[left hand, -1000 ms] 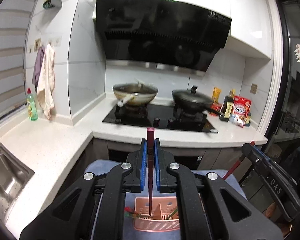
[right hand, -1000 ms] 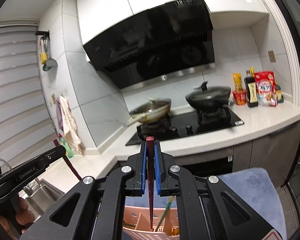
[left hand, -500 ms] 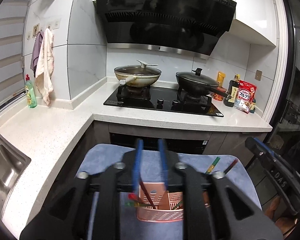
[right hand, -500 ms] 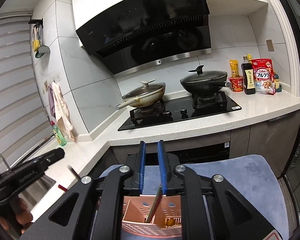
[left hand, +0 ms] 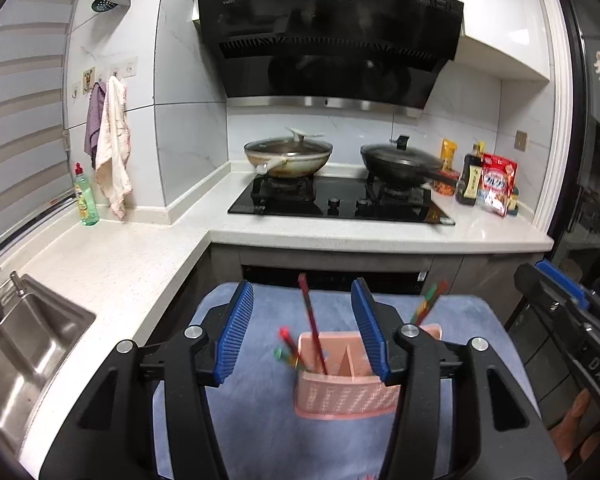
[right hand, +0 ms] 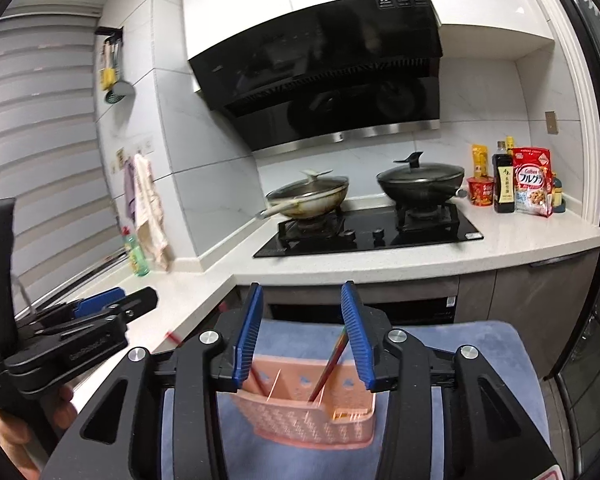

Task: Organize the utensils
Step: 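Move both open tools back down to the chopsticks on the rug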

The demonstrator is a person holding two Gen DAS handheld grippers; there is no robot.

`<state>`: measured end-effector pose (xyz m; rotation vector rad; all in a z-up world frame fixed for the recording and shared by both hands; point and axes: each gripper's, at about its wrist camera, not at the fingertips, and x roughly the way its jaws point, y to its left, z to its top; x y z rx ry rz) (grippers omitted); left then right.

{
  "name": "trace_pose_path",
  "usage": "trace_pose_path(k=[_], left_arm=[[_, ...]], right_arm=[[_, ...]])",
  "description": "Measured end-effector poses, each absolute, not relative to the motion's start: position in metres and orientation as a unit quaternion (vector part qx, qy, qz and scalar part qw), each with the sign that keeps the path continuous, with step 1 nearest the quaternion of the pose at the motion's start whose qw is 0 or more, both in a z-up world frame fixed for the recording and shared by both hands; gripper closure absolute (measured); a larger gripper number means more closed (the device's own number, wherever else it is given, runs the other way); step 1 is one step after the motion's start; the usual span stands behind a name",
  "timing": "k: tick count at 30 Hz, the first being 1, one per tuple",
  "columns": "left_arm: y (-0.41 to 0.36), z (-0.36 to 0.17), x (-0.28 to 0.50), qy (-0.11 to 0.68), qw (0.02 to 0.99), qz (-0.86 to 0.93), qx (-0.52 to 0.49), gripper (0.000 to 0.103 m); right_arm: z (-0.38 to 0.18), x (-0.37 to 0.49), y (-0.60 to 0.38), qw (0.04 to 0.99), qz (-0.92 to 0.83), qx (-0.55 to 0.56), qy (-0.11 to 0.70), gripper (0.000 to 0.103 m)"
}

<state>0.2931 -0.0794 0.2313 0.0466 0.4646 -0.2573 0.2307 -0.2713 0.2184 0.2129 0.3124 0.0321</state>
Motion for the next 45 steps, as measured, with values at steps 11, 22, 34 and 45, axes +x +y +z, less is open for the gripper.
trace_pose_path(k=[11, 22, 34, 45], left_arm=[[-0.051, 0.179, 0.228, 0.282, 0.952, -0.115, 0.045, 0.054], [-0.031, 0.091, 0.163, 0.357, 0.926, -0.109, 0.046, 0.054], [-0.018, 0.016, 0.116, 0.430, 0.896, -0.101, 0.048, 0.054], [-0.016, -0.011, 0.097, 0.458, 0.881, -0.104, 0.051, 0.054]], right_arm=[[0.179, 0.153, -0.252, 0.974, 0.022, 0.073, 0.211, 0.061], [0.100, 0.084, -0.244, 0.953, -0.002, 0.092, 0.287, 0.056], [0.016, 0.032, -0.220, 0.927, -0.020, 0.089, 0.364, 0.056], [-0.017, 0.018, -0.208, 0.912, -0.011, 0.103, 0.398, 0.068]])
